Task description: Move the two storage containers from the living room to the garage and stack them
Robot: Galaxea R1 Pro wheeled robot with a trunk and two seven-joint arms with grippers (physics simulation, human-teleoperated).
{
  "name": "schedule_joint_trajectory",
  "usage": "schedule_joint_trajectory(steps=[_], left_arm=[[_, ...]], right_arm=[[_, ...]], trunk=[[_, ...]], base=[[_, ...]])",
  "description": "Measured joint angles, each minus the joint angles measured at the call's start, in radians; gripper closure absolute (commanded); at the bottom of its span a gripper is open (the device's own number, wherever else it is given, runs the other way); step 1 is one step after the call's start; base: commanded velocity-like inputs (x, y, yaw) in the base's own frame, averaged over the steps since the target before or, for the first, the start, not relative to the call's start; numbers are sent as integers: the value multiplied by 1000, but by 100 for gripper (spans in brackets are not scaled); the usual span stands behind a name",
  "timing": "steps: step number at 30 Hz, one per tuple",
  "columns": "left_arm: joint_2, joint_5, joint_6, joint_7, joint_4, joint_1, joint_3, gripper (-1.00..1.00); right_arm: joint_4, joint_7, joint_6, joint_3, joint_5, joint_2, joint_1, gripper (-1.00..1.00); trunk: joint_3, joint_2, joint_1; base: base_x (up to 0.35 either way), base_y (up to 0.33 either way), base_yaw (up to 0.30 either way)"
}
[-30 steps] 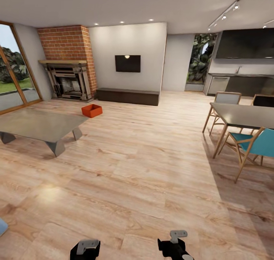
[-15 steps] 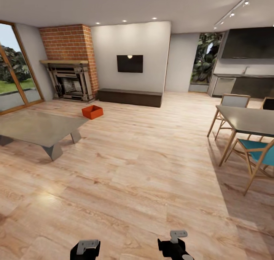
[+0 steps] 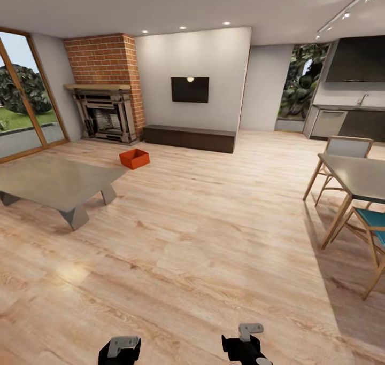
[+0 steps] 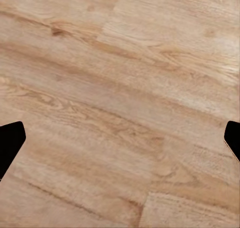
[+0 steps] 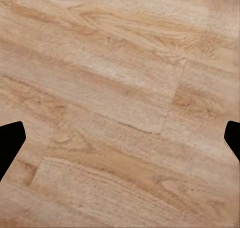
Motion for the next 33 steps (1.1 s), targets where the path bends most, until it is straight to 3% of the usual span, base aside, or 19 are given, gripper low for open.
schedule_joint_trajectory(steps=[33], left_arm=[[0,0,0,0,0,0,0,-100]], right_arm=[[0,0,0,0,0,0,0,-100]], trunk=[[-3,0,0]], base=[[346,-101,99]])
